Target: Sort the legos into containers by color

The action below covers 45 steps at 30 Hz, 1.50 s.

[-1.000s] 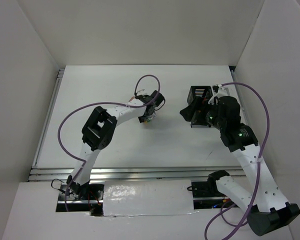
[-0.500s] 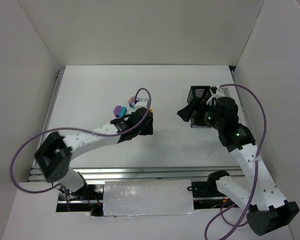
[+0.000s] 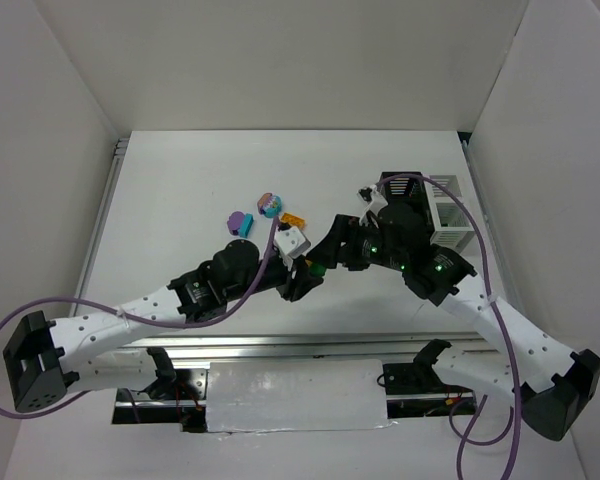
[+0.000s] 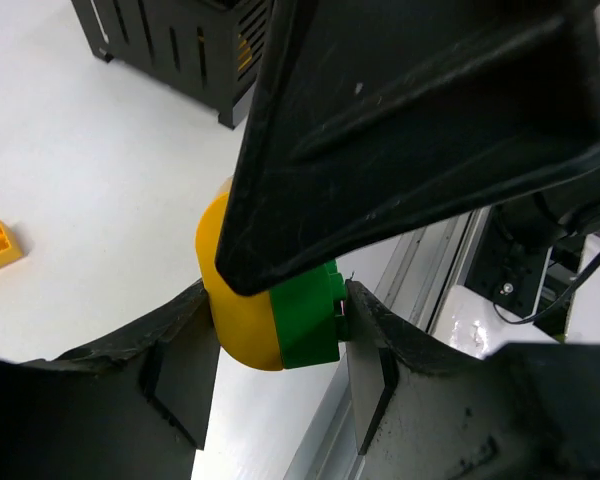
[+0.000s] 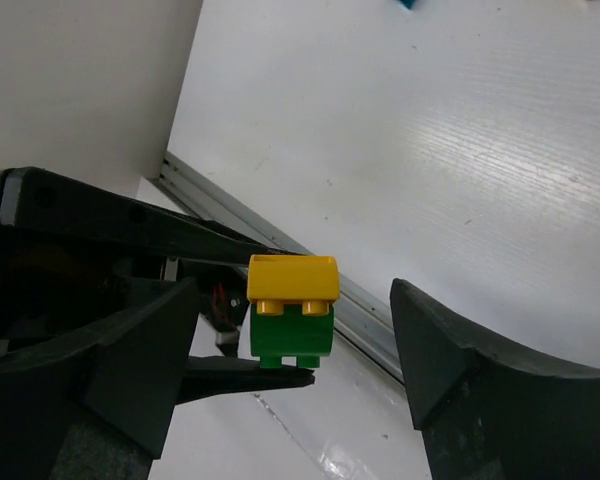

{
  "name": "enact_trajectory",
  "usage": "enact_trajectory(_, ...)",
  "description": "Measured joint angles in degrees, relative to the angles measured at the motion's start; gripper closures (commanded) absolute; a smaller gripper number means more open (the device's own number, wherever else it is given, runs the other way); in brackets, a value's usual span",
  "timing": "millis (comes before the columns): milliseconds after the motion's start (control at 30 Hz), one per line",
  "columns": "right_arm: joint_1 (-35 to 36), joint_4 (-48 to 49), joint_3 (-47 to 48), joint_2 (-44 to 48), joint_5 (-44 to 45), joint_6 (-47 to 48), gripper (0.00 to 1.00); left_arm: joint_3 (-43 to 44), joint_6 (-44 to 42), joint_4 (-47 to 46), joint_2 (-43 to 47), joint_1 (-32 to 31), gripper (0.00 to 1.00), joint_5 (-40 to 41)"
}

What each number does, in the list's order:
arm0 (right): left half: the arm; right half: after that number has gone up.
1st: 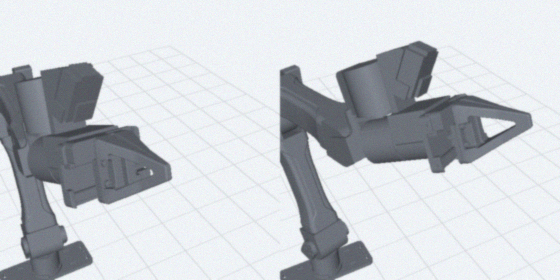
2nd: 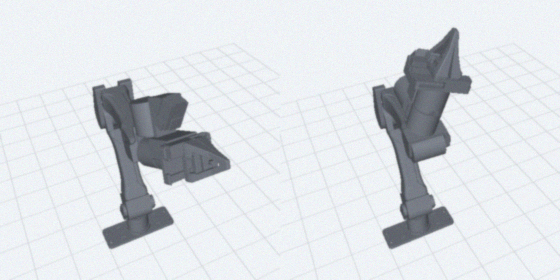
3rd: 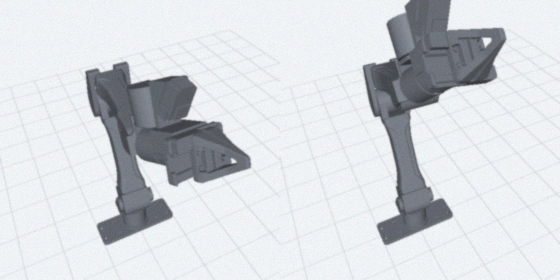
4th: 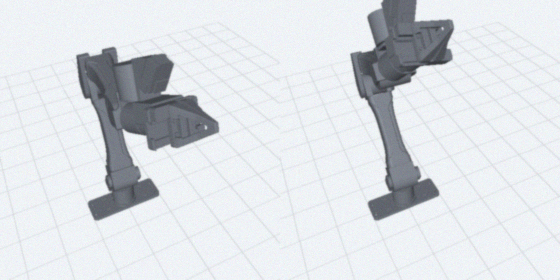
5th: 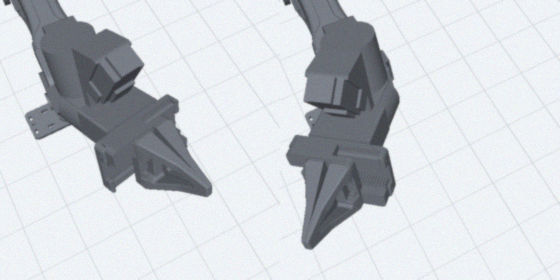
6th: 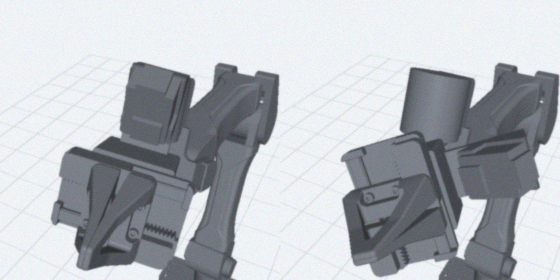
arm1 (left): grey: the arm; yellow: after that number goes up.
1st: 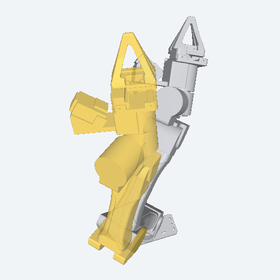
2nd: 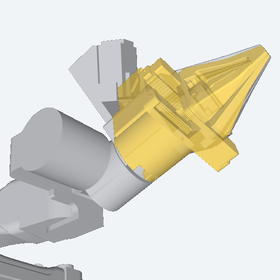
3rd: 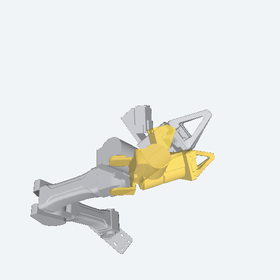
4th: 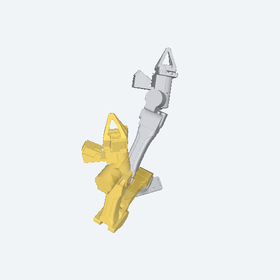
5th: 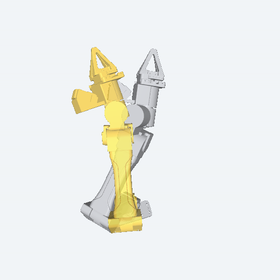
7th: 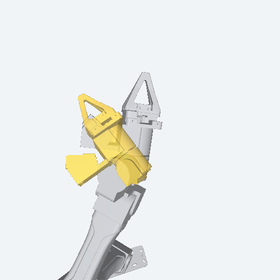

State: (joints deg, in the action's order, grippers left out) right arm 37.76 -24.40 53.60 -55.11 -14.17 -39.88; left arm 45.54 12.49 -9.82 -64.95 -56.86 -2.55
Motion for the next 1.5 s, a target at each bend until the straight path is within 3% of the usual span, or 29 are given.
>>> enact_trajectory(67, 1.31, 0.48, 0.0, 0.0, 0.48, -0.48, 0.34, 0.0, -0.85, -0.04, 1.05, -0.07, 1.0, -0.72)
enact_trajectory(167, 3.15, 1.05, -0.07, 0.0, 0.92, -1.25, 0.42, 0.0, -2.05, -0.42, 2.89, -0.15, 1.0, -0.94)
enact_trajectory(300, 4.72, 3.04, -0.79, 0.0, 0.92, -2.43, 0.79, 0.0, -2.97, 0.44, 3.5, -0.24, 1.0, -1.09)
enact_trajectory(333, 4.85, 3.04, -0.87, 0.0, 0.81, -2.69, 0.79, 0.0, -3.19, 0.66, 3.54, -0.24, 0.97, -1.05)
enact_trajectory(400, 4.87, 4.55, -1.75, -0.02, 0.55, -2.89, 0.8, 0.0, -3.34, 1.07, 3.54, -0.24, 0.67, -0.83)
enact_trajectory(433, 4.85, 5.16, -2.16, -0.02, 0.22, -2.86, 0.85, 0.07, -3.39, 1.38, 3.54, -0.24, 0.4, -0.66)
enact_trajectory(467, 4.85, 6.21, -2.78, 0.02, -0.04, -2.82, 0.94, 0.22, -3.37, 1.9, 3.54, -0.24, 0.04, -0.39)
enact_trajectory(500, 4.85, 7.26, -3.43, 0.04, -0.44, -2.4, 1.0, 0.33, -3.45, 2.47, 3.54, -0.24, 0.0, 0.04)
enact_trajectory(767, 0.13, 14.4, -8.09, 2.34, -9.4, 8.55, 1.0, 5.95, 0.39, 8.55, 5.18, -0.26, 0.0, 1.46)
enact_trajectory(967, -11.1, 21.31, -13.4, 6.93, -31.91, 17.51, 1.0, 10.12, 3.02, 16.37, 8.87, -0.24, 0.04, -2.8)
enact_trajectory(1167, -11.76, 29.46, -13.97, 8.13, -51.65, 19.69, 1.0, 12.11, 3.17, 20.41, 9.68, -0.24, 0.07, -13.64)
enact_trajectory(1333, -11.06, 36.63, -14.73, 9.49, -57.66, 17.22, 1.0, 12.11, 4.33, 20.81, 8.35, -0.24, 0.15, -18.53)
enact_trajectory(1500, -8.66, 35.01, -13.73, 9.68, -58.47, 19.47, 1.0, 12.11, 5.6, 20.17, 5.99, -0.24, 0.16, -20.74)
